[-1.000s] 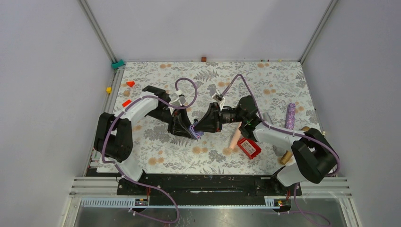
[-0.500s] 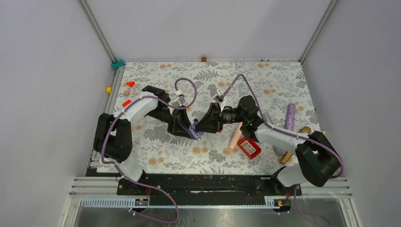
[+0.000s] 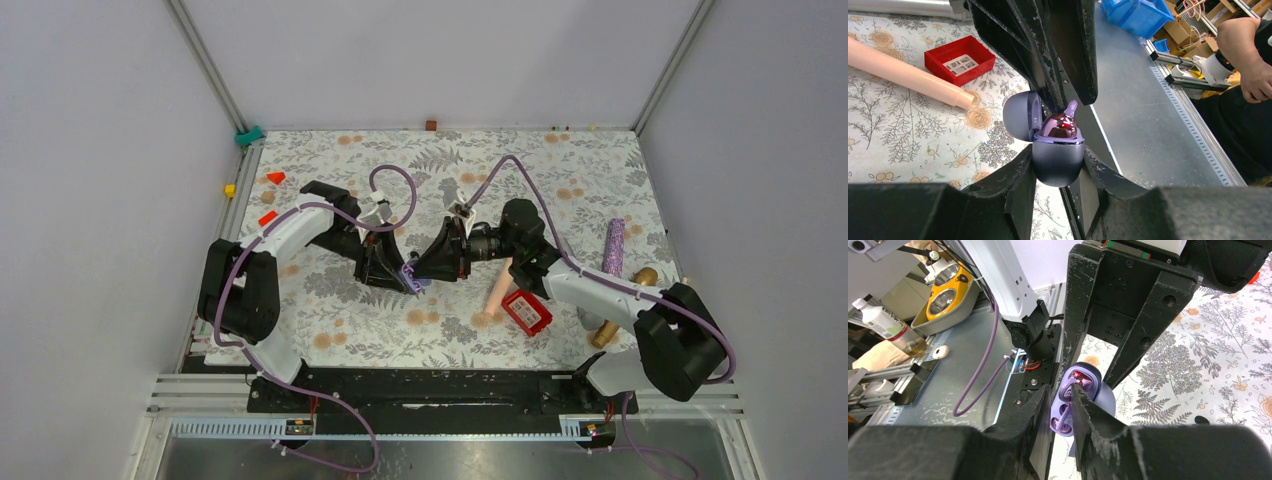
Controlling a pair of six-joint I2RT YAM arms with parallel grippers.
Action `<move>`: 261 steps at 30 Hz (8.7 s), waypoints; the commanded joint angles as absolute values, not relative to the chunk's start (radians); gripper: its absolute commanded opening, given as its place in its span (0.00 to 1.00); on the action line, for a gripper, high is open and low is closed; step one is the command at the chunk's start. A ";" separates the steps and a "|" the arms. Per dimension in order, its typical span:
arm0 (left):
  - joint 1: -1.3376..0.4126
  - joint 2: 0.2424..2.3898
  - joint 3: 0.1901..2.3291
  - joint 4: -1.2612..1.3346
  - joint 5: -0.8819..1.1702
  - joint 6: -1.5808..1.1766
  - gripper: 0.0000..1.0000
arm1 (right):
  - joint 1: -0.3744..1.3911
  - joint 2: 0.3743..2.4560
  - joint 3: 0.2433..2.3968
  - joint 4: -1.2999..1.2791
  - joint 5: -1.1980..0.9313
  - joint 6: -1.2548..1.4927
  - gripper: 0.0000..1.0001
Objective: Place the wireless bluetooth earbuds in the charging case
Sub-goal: Place the earbud in the charging case.
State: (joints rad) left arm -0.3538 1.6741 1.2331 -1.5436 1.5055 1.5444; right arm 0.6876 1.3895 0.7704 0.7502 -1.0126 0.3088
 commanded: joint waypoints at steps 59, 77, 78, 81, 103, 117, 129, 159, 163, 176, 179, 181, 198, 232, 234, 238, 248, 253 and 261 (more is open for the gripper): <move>-0.363 1.603 1.222 -1.610 1.635 1.636 0.00 | 0.649 1.177 0.909 0.321 -0.977 0.022 0.52; -0.363 1.610 1.224 -1.612 1.625 1.644 0.00 | 0.664 1.262 0.828 0.736 -1.087 0.389 0.24; -0.363 1.609 1.223 -1.612 1.622 1.644 0.00 | 0.666 1.264 0.829 0.738 -1.094 0.389 0.24; -0.363 1.607 1.223 -1.613 1.621 1.645 0.00 | 0.674 1.270 0.826 0.739 -1.111 0.387 0.24; -0.363 1.597 1.225 -1.612 1.584 1.667 0.00 | 0.696 1.298 0.812 0.738 -1.178 0.354 0.30; -0.362 1.588 1.231 -1.612 1.527 1.679 0.00 | 0.698 1.225 0.821 0.572 -1.119 0.215 0.36; -0.358 1.612 1.247 -1.613 1.505 1.671 0.00 | 0.697 1.216 0.816 0.552 -1.060 0.203 0.36; -0.359 1.614 1.255 -1.613 1.500 1.655 0.00 | 0.734 1.295 0.806 0.640 -1.044 0.286 0.37; -0.358 1.614 1.257 -1.612 1.499 1.655 0.00 | 0.734 1.294 0.820 0.567 -1.026 0.229 0.37; -0.359 1.611 1.259 -1.612 1.500 1.652 0.00 | 0.733 1.281 0.824 0.534 -1.008 0.199 0.37; -0.359 1.611 1.259 -1.613 1.499 1.652 0.00 | 0.734 1.280 0.823 0.519 -0.973 0.188 0.36; -0.358 1.612 1.259 -1.612 1.498 1.652 0.00 | 0.734 1.279 0.829 0.504 -0.969 0.176 0.36; -0.359 1.610 1.259 -1.612 1.495 1.651 0.00 | 0.733 1.284 0.777 0.705 -1.013 0.316 0.38; -0.358 1.590 1.255 -1.612 1.492 1.653 0.00 | 0.634 1.199 0.817 0.437 -0.917 0.107 0.94; -0.358 1.586 1.254 -1.612 1.492 1.654 0.00 | 0.635 1.212 0.822 0.431 -0.944 0.107 0.99; -0.357 1.587 1.253 -1.612 1.494 1.654 0.00 | 0.635 1.234 0.828 0.422 -0.975 0.108 1.00; -0.356 1.586 1.252 -1.612 1.494 1.655 0.00 | 0.636 1.303 0.834 0.459 -1.025 0.177 1.00; -0.357 1.590 1.252 -1.613 1.493 1.656 0.00 | 0.637 1.301 0.831 0.483 -1.057 0.200 1.00; -0.357 1.590 1.252 -1.613 1.495 1.655 0.00 | 0.651 1.325 0.770 1.321 -1.341 0.849 0.99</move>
State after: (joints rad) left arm -0.3580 1.6230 1.2243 -1.5700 1.4746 1.6299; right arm 0.6392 1.3102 0.7830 0.5930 -1.1500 0.3534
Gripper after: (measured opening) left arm 0.331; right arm 0.993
